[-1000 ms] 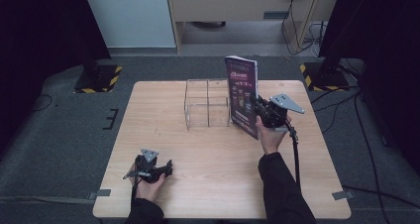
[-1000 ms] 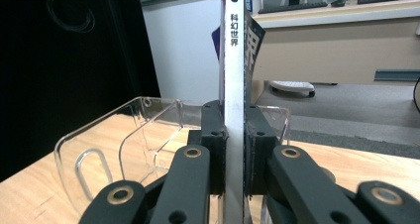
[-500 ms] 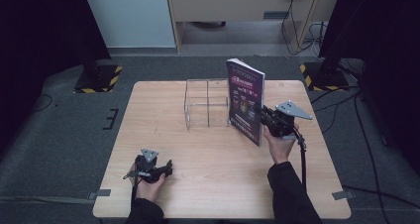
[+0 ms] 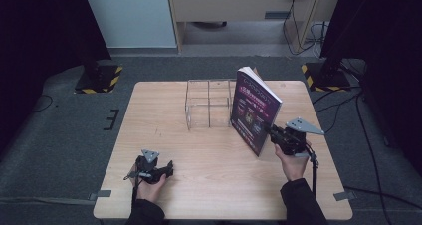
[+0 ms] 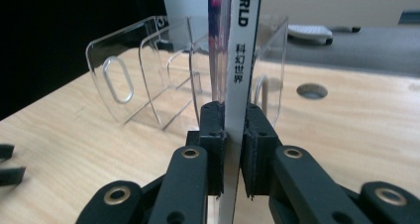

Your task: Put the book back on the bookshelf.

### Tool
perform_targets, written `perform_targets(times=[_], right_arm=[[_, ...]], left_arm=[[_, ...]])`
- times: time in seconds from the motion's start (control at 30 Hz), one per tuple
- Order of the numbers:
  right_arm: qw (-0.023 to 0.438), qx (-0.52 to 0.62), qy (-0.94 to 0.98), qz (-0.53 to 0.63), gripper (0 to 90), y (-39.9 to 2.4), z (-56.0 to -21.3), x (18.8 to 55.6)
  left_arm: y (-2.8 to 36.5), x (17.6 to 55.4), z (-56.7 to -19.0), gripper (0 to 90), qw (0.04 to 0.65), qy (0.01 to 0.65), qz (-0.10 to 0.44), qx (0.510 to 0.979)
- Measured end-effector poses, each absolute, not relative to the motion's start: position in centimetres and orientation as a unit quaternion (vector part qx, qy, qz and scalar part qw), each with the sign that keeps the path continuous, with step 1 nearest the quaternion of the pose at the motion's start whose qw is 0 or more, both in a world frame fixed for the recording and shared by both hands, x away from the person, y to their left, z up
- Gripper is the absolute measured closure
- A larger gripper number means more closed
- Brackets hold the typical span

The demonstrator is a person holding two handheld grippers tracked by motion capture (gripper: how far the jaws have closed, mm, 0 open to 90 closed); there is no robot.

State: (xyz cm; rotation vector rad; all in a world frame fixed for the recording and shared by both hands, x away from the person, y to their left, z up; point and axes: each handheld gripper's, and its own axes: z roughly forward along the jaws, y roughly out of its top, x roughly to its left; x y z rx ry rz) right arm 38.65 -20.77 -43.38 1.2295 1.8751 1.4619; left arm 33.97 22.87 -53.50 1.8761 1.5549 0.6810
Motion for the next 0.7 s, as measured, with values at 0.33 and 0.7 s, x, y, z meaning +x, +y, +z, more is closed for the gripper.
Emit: perform_targets(times=[0.33, 0.7], right_arm=[[0.222, 0.448, 0.688, 0.526, 79.0, -21.0, -43.9, 37.8], [0.228, 0.455, 0.686, 0.521, 75.8, -20.7, -41.9, 39.6]], left_arm=[[22.9, 34.0, -53.5, 16.7, 0.301, 0.586, 0.256, 0.707], [22.8, 34.0, -53.5, 16.6, 0.300, 0.587, 0.256, 0.707]])
